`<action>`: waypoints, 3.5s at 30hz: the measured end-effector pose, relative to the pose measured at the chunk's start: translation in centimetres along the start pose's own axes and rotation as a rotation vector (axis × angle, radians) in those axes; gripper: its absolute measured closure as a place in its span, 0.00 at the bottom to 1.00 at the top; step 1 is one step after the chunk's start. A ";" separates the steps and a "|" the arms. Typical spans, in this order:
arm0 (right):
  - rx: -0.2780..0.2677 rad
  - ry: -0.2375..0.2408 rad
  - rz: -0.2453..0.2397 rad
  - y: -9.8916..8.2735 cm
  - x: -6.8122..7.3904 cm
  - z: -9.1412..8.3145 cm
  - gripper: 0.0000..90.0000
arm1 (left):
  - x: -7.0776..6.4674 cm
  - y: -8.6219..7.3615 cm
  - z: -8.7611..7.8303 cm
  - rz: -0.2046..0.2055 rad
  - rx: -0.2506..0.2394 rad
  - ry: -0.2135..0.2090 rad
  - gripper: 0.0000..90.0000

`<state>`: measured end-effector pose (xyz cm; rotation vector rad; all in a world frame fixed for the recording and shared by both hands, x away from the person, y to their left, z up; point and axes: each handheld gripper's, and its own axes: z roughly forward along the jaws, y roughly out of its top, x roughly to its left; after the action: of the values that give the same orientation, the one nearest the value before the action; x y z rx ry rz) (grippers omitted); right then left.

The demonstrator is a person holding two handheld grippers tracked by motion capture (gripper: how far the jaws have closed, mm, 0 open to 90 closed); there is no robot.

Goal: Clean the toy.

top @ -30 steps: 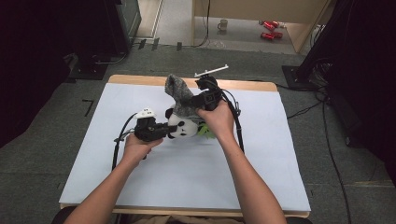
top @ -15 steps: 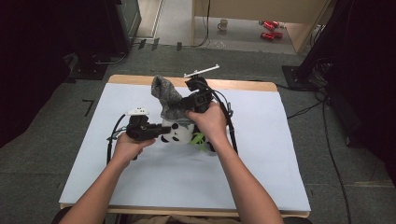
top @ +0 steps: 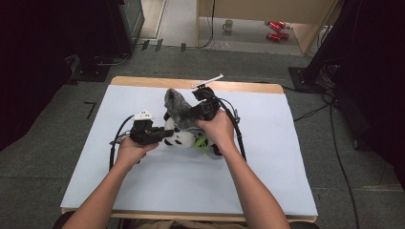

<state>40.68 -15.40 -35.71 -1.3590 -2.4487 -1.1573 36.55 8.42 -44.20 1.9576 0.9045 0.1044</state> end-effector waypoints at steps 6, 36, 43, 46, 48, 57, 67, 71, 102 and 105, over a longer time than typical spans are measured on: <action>0.031 -0.079 -0.005 -0.4 -1.1 -1.6 0.85 | 0.1 -0.1 0.0 0.003 0.005 0.010 0.82; -0.135 -0.122 0.140 -7.3 -7.5 -9.3 0.85 | 0.0 0.0 0.0 0.010 0.026 0.020 0.82; -0.144 -0.144 0.114 -8.4 -6.7 -10.4 0.85 | 0.1 -0.1 0.2 -0.005 0.028 0.026 0.81; -0.186 -0.134 0.102 -8.1 -6.0 -11.5 0.85 | 0.4 -0.1 0.2 -0.029 0.026 0.024 0.81; -0.207 -0.138 0.090 -7.8 -5.4 -12.2 0.85 | 0.5 0.0 0.3 -0.050 0.020 0.028 0.81; -0.143 -0.150 0.065 -8.9 -5.0 -10.1 0.85 | 0.8 0.2 0.6 -0.083 0.020 0.039 0.81; -0.124 -0.146 0.079 -11.5 -5.7 -8.2 0.86 | 0.7 0.3 0.7 -0.086 0.024 0.046 0.81; -0.115 -0.141 0.082 -12.1 -5.8 -7.7 0.86 | 0.8 0.3 0.7 -0.092 0.022 0.049 0.81; -0.161 -0.139 0.004 -8.9 -3.9 -9.2 0.86 | 1.0 0.3 0.7 -0.092 0.016 0.044 0.80; -0.150 -0.147 0.003 -9.1 -4.5 -8.4 0.86 | 1.1 0.3 0.8 -0.094 0.015 0.043 0.80</action>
<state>34.27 -26.86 -36.96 -1.5405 -2.5002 -1.3086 37.83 8.46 -44.65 1.9297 1.0269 0.0859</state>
